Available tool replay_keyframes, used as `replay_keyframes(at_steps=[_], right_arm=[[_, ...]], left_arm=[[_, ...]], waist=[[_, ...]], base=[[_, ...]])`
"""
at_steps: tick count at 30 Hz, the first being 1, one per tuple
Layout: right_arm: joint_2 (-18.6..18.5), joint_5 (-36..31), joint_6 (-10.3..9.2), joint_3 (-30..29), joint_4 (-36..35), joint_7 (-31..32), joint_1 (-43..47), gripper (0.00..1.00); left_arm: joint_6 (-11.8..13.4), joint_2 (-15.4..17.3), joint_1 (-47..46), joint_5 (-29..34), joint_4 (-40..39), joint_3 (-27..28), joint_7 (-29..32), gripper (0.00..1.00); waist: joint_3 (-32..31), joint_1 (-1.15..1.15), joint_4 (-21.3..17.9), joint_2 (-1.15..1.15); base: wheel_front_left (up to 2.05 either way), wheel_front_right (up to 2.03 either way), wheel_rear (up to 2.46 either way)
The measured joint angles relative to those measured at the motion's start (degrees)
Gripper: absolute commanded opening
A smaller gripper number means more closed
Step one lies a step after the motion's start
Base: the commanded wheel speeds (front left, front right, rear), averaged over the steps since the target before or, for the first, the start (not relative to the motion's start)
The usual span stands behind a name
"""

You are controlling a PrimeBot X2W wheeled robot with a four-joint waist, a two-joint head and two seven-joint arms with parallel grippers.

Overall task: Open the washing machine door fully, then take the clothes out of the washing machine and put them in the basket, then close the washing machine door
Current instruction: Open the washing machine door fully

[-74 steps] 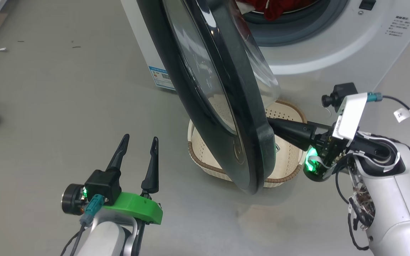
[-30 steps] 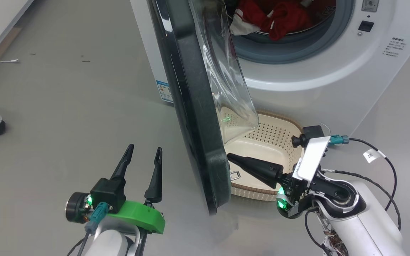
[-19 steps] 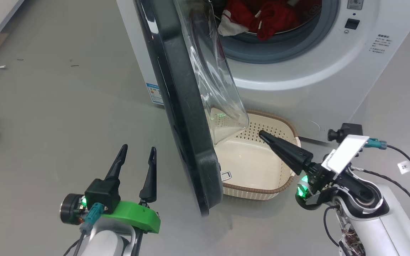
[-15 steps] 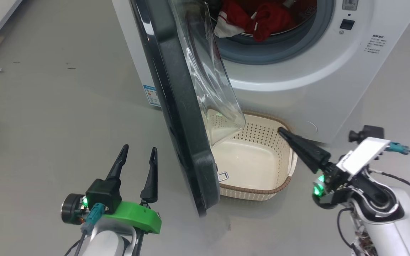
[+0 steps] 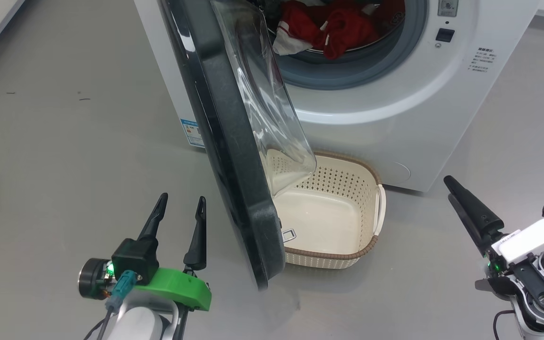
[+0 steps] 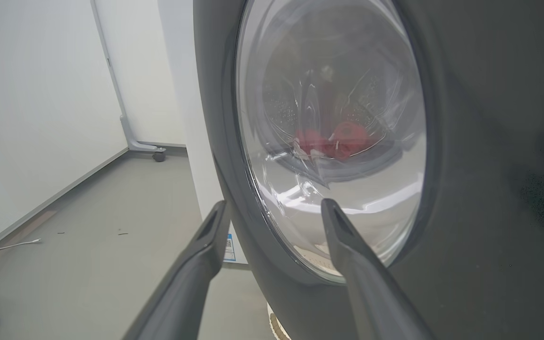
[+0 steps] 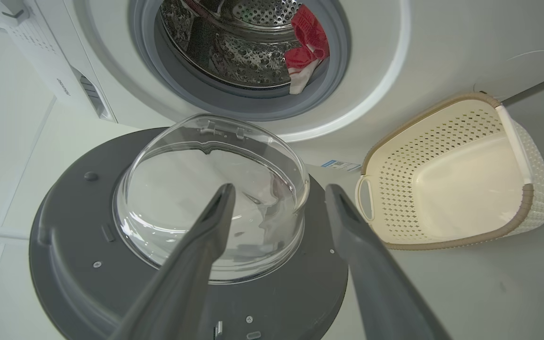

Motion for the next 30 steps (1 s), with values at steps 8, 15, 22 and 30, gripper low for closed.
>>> replay_keyframes(at_steps=[8, 15, 22, 30], right_arm=[[-2.38, -11.24, 0.02, 0.78, -1.07, -6.97, 4.69, 1.0], [-5.6, -24.01, 0.03, 1.47, -0.57, -15.24, 7.42, 1.0], [-10.12, -40.72, -0.88, -0.41, 1.42, -26.21, 9.43, 1.0], [-13.26, -56.11, -6.67, -1.55, 0.92, -38.38, 9.33, 1.0]], left_arm=[[0.0, 0.05, 0.26, 0.49, 0.76, 0.37, 0.0, 1.0], [0.0, 0.08, 0.7, 0.54, 1.31, 0.51, 0.0, 1.0], [0.0, 0.1, 1.07, 1.13, 1.52, 0.54, 0.0, 1.0], [0.0, 0.1, 1.08, 1.49, 1.71, 0.68, 0.0, 1.0]], waist=[[-0.95, 0.0, -0.59, 0.0], [-1.98, 0.0, -0.76, 0.0], [-2.58, 0.0, -1.08, 0.0], [-2.81, 0.0, -1.63, 0.0]], base=[[0.0, 0.0, 0.0], [0.0, 0.0, 0.0], [0.0, 0.0, 0.0], [0.0, 0.0, 0.0]])
